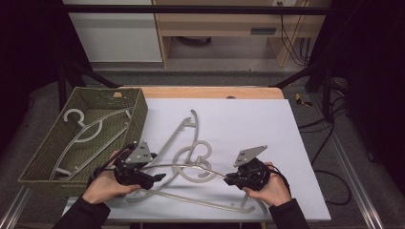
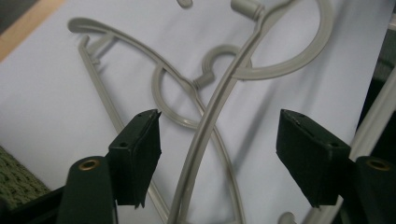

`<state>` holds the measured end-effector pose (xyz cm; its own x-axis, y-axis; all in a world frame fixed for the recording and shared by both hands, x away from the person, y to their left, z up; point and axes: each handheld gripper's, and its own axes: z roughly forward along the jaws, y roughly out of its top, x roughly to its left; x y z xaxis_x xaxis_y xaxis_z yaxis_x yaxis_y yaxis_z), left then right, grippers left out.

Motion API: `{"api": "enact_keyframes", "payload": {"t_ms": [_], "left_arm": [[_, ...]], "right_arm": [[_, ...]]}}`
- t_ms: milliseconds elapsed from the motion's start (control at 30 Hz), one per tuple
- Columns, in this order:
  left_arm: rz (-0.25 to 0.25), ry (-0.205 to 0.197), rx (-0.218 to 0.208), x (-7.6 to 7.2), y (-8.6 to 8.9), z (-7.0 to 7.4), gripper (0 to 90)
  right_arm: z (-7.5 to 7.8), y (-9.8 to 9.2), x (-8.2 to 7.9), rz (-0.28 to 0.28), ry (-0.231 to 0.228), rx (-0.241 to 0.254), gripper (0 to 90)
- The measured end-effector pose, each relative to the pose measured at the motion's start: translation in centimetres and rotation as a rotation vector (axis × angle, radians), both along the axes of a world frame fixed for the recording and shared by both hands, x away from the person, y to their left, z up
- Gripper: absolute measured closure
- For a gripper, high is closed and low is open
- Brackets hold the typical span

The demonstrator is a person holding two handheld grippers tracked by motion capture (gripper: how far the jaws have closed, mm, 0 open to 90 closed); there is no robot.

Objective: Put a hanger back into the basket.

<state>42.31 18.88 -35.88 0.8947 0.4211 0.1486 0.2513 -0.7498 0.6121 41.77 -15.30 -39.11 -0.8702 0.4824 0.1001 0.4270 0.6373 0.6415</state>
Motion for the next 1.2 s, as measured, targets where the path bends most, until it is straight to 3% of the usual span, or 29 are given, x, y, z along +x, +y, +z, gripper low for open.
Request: {"api": "enact_keyframes", "payload": {"t_ms": [100, 300, 367, 533, 667, 800, 867, 1000, 1200], "left_arm": [[-0.038, 0.006, 0.074, 0.2, -1.0, -0.5, 38.1], [-0.077, 0.025, 0.142, 0.7, -1.5, -1.2, 56.5], [-0.07, 0.029, 0.122, 0.6, -1.4, -1.4, 62.0], [-0.062, 0.039, 0.137, 0.9, -0.9, -1.5, 73.3], [-0.067, 0.065, 0.136, 1.1, -0.8, -1.9, 76.0], [-0.077, 0.054, 0.159, 0.9, -1.0, -2.0, 77.4], [-0.076, 0.046, 0.151, 0.7, -1.1, -2.0, 78.0], [-0.092, 0.024, 0.162, 0.2, -1.1, -1.6, 79.4], [-0.089, 0.004, 0.134, -0.9, -1.4, -1.5, 81.5]], "right_arm": [[0.1, 0.1, -0.1, 0.019, -0.003, -0.008, 82.3], [0.2, 0.2, -0.3, 0.034, -0.01, 0.002, 82.3], [0.2, 0.1, -0.3, 0.041, -0.012, 0.001, 82.3], [0.2, 0.3, -0.4, 0.045, -0.003, -0.003, 82.2], [0.1, 0.4, -0.4, 0.061, -0.008, 0.001, 82.2], [0.1, 0.4, -0.4, 0.066, -0.021, -0.004, 82.2], [0.1, 0.3, -0.4, 0.07, -0.016, -0.007, 82.1], [0.1, 0.1, -0.3, 0.08, -0.053, 0.008, 81.6], [0.2, -0.2, -0.2, 0.058, -0.084, 0.008, 78.7]]}}
